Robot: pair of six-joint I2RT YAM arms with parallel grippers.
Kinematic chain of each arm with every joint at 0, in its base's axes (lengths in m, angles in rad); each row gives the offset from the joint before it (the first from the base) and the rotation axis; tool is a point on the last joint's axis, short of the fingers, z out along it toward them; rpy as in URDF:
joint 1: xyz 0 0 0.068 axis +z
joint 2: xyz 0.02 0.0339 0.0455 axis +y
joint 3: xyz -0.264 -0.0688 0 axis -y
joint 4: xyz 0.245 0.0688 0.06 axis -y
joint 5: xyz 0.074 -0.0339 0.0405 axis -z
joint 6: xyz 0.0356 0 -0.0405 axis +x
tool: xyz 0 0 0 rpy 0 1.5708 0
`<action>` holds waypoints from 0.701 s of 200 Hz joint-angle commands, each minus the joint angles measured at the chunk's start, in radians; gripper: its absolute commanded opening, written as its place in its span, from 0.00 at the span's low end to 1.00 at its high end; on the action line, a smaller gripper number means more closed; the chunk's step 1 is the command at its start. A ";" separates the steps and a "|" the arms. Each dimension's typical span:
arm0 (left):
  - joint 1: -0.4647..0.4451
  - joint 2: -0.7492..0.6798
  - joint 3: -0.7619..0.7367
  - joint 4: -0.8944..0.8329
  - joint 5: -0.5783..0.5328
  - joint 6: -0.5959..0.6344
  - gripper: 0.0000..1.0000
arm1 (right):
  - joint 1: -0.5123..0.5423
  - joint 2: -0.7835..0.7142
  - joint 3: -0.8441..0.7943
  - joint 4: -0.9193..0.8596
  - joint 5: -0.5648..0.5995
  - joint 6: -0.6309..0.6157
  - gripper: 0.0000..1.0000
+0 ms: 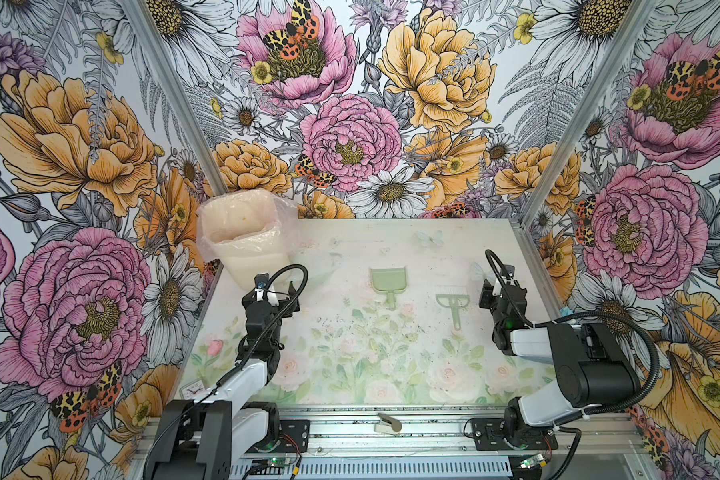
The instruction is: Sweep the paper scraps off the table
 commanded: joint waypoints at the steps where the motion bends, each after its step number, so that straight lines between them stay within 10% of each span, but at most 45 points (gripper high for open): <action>1: 0.016 0.100 0.008 0.179 0.050 -0.003 0.99 | 0.005 -0.007 0.007 0.053 0.019 -0.008 0.57; 59: 0.023 0.346 0.038 0.408 0.091 0.024 0.99 | 0.006 -0.007 0.007 0.052 0.019 -0.009 0.99; 140: 0.044 0.404 0.128 0.292 0.073 -0.009 0.99 | 0.008 -0.007 0.007 0.052 0.021 -0.009 1.00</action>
